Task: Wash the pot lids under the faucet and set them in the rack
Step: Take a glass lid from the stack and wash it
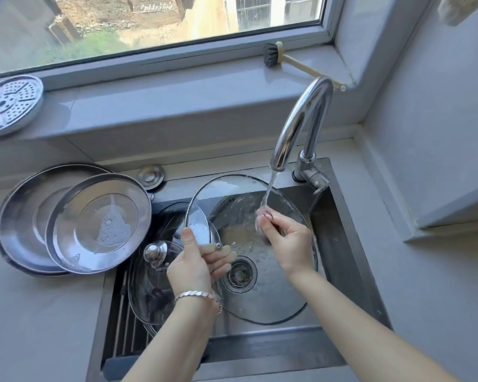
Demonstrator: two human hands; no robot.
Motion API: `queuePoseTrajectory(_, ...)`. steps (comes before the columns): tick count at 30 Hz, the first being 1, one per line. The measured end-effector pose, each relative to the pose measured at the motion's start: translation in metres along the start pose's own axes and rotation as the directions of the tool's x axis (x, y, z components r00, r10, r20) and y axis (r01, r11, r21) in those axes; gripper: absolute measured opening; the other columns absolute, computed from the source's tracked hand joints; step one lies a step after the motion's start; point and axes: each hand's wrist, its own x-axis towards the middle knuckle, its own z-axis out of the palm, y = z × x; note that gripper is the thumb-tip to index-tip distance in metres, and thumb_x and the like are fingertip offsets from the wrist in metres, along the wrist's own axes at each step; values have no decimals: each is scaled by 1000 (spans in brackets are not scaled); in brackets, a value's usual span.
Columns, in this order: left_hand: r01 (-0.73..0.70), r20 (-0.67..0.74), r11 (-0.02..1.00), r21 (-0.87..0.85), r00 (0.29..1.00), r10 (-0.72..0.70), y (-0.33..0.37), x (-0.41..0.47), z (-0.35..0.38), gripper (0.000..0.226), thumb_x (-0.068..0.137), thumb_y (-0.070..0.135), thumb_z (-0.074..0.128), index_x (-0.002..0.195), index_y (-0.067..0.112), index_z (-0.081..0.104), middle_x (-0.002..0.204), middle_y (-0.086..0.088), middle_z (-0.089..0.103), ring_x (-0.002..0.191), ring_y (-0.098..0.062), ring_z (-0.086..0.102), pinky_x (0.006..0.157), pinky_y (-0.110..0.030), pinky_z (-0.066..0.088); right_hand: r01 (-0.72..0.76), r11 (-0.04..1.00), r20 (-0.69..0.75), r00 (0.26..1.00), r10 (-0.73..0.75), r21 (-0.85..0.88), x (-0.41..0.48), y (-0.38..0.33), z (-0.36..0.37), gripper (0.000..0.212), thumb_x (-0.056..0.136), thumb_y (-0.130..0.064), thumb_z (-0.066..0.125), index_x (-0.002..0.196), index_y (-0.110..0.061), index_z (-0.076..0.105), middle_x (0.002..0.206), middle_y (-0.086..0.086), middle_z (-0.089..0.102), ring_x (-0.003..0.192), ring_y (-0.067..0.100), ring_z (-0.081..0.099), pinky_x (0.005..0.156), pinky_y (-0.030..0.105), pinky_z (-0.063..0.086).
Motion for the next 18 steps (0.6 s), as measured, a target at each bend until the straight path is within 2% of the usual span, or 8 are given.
queuePoseTrajectory(3, 14, -1, 1000, 5, 1000, -14, 0, 0, -2, 53, 92, 50, 42, 69, 3, 52, 45, -8, 65, 39, -18, 64, 33, -15, 45, 73, 997, -14, 997, -73, -21, -7, 1, -4, 16, 76, -8, 73, 91, -13, 72, 96, -2, 71, 92, -6, 65, 90, 20, 50)
queuePoseTrajectory(6, 27, -6, 1000, -1, 1000, -27, -1, 0, -5, 53, 92, 51, 41, 71, 3, 52, 45, -7, 65, 38, -17, 64, 33, -14, 44, 195, 977, 213, 962, -172, -90, -10, 0, -12, 20, 66, -11, 79, 83, -19, 73, 98, -11, 69, 104, 2, 63, 95, 16, 46)
queuePoseTrajectory(11, 80, 39, 997, -6, 996, -79, -8, -1, -2, 55, 92, 50, 40, 73, 1, 53, 46, -8, 65, 39, -16, 64, 34, -15, 46, -122, 992, 128, 984, 120, 9, 8, -3, -19, 14, 72, -8, 78, 69, -21, 72, 67, -10, 69, 68, 6, 63, 68, 25, 50)
queuePoseTrajectory(12, 101, 55, 995, -5, 993, -100, -10, 0, -1, 55, 93, 50, 40, 74, 0, 54, 46, -8, 65, 39, -16, 64, 34, -15, 46, -131, 990, 111, 985, 135, -46, 9, -3, -23, 7, 73, -14, 77, 76, -19, 73, 74, -9, 69, 74, 8, 62, 74, 28, 50)
queuePoseTrajectory(13, 122, 68, 992, -3, 990, -122, -10, 0, -1, 55, 93, 50, 39, 75, 0, 54, 46, -8, 65, 39, -16, 64, 34, -15, 46, -132, 980, 94, 985, 147, -151, 10, -1, -28, 16, 75, -24, 75, 89, -16, 72, 89, -7, 69, 88, 8, 61, 85, 29, 48)
queuePoseTrajectory(15, 152, 99, 988, 7, 983, -152, -10, 2, 0, 53, 94, 49, 38, 73, 2, 53, 45, -7, 65, 38, -15, 64, 34, -14, 46, -173, 889, 8, 981, 194, -424, 12, 6, -46, 51, 80, -44, 63, 117, -10, 62, 121, 2, 59, 118, 15, 50, 104, 32, 37)
queuePoseTrajectory(17, 175, 127, 984, 25, 976, -177, -12, 6, -1, 53, 94, 49, 37, 71, 4, 51, 45, -7, 65, 38, -14, 63, 33, -14, 45, -399, 737, -175, 914, 366, -545, 14, 11, -71, 64, 86, -51, 53, 130, -4, 50, 133, 14, 51, 127, 27, 43, 106, 38, 34)
queuePoseTrajectory(18, 191, 132, 981, 40, 972, -195, -15, 9, -2, 52, 94, 49, 37, 71, 4, 51, 45, -6, 65, 37, -14, 63, 33, -13, 44, -520, 695, -207, 848, 487, -496, 14, 11, -84, 66, 86, -52, 54, 129, -2, 49, 128, 17, 54, 120, 29, 50, 98, 36, 41)
